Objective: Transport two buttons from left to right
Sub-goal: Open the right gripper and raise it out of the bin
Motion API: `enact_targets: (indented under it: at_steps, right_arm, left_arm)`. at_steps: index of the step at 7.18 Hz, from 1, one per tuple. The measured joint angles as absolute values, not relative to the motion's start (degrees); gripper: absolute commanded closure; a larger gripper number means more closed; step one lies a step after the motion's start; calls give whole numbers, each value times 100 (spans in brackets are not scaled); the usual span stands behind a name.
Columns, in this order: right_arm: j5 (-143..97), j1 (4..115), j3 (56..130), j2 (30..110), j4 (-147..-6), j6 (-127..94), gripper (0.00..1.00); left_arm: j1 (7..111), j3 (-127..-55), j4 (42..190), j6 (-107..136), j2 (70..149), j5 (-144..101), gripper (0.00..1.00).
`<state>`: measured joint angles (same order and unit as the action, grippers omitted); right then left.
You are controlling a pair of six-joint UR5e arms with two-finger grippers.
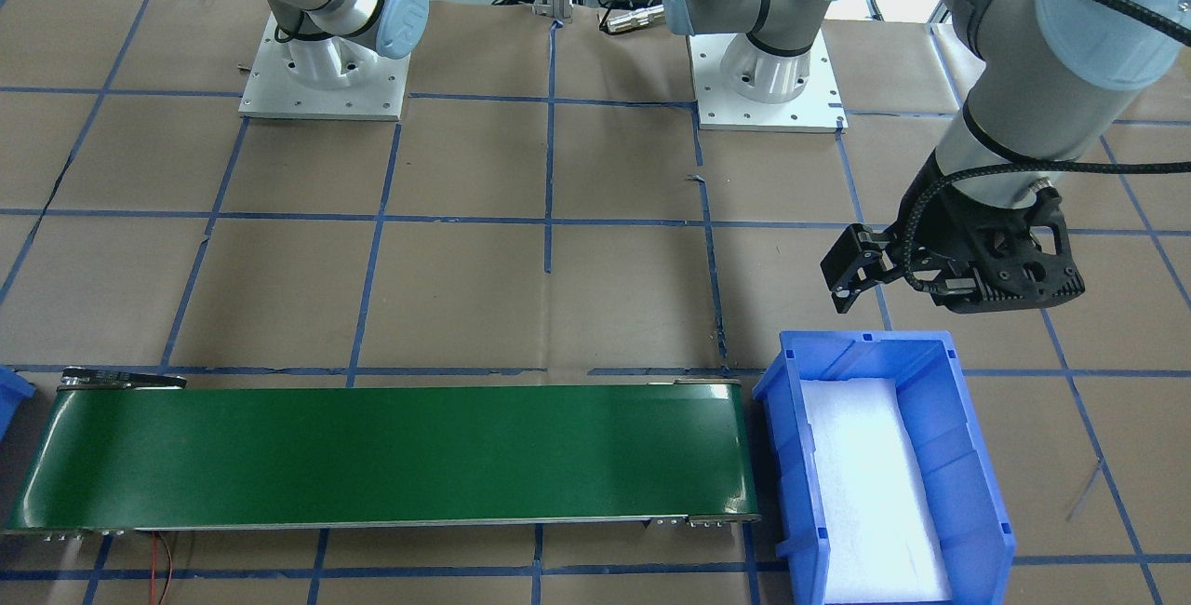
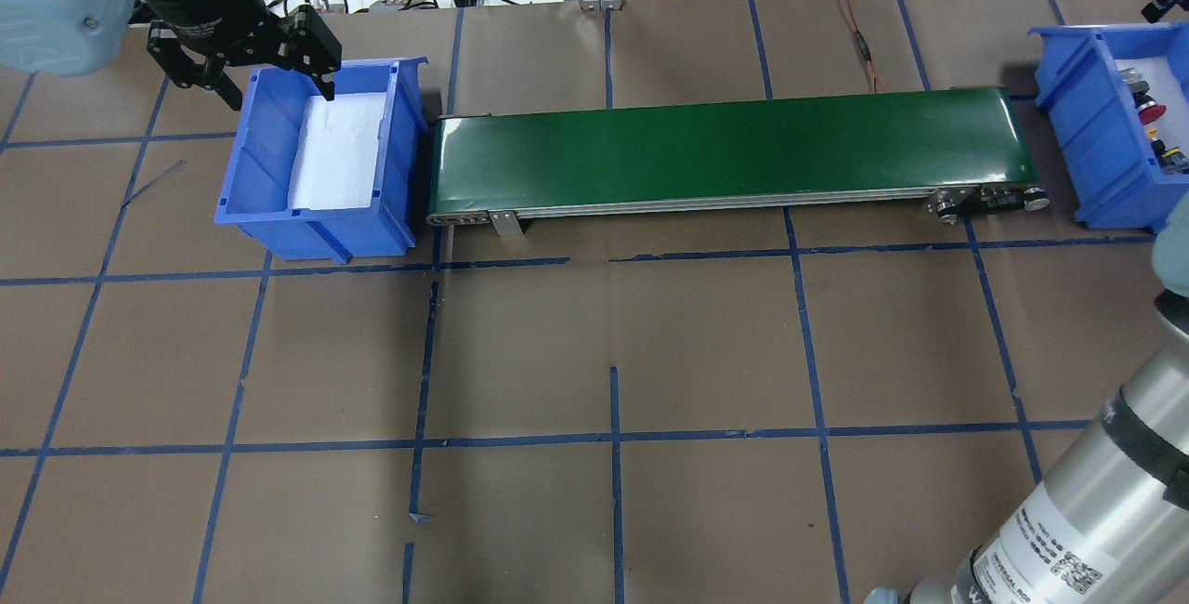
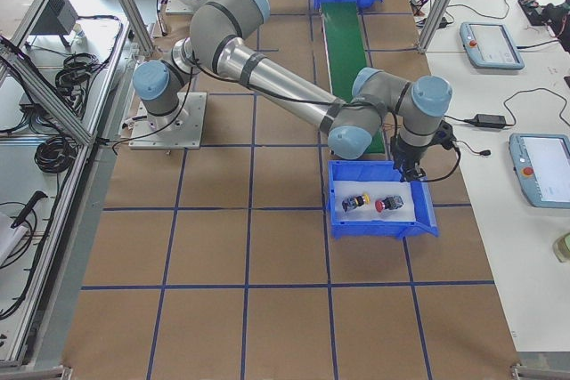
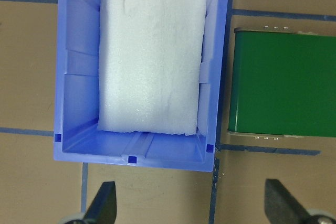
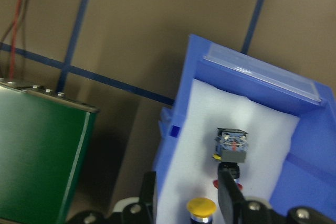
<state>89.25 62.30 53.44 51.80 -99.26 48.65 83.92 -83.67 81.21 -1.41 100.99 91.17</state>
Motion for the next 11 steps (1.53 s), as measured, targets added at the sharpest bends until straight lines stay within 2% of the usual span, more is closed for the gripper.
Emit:
enact_targets:
  at_steps: [3,4,6,8,11]
  right_arm:
    - [8960,7371,5401,5515,-9862,4245,48]
    - [8995,7736,5423,5630,-9861,3760,37]
    - [9036,8386,5816,6009,-9861,2571,3]
    - [9033,8728,6711,6697,-9878,1586,0]
    - [9013,8845,7814,7810,-9847,1385,0]
  left_arm:
    - [8386,-8367,8121,-141,10099,9122,0]
    - [8385,-8367,8121,-141,10099,9117,0]
    - [8385,-8367,8121,-141,10099,9113,0]
    - [8385,-8367,8119,-141,10104,9107,0]
    - [8385,-8365,8110,-149,10107,9159,0]
